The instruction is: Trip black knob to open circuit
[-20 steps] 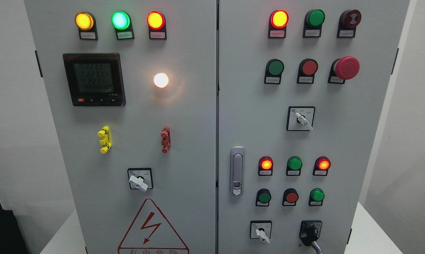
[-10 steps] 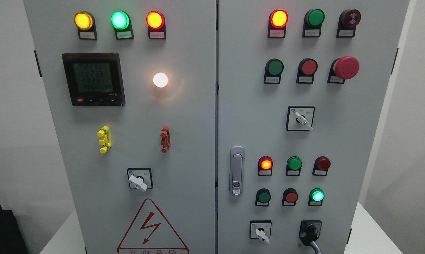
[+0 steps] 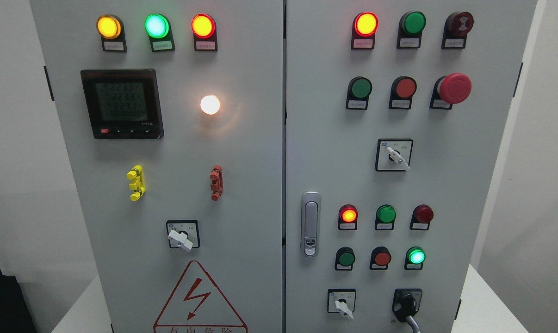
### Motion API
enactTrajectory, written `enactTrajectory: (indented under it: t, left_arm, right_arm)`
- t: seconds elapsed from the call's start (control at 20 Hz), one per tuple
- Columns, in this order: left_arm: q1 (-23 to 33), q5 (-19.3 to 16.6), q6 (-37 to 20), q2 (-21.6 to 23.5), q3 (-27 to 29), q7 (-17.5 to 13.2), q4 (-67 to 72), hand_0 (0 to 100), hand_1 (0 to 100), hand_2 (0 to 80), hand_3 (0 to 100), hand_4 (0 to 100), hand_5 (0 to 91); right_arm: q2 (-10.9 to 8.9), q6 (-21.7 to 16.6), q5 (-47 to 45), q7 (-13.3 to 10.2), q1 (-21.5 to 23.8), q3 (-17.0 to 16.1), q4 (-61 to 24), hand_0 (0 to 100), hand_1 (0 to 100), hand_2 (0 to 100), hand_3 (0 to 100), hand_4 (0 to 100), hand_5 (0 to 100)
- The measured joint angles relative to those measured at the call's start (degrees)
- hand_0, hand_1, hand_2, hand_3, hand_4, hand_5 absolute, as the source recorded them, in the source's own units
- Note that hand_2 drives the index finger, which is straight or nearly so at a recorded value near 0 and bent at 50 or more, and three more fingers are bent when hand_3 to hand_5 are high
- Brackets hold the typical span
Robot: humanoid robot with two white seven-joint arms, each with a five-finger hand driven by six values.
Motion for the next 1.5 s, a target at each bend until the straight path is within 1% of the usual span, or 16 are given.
enactTrajectory:
  t: [1.5]
  left_arm:
    - [0.0, 0.0, 0.0, 0.0, 0.0, 0.0, 0.0, 12, 39, 0.0, 0, 0, 0.0]
  right_arm:
    - [0.01, -0.2, -0.1, 0.0, 0.1, -0.1, -0.1, 0, 0, 0, 93, 86, 83]
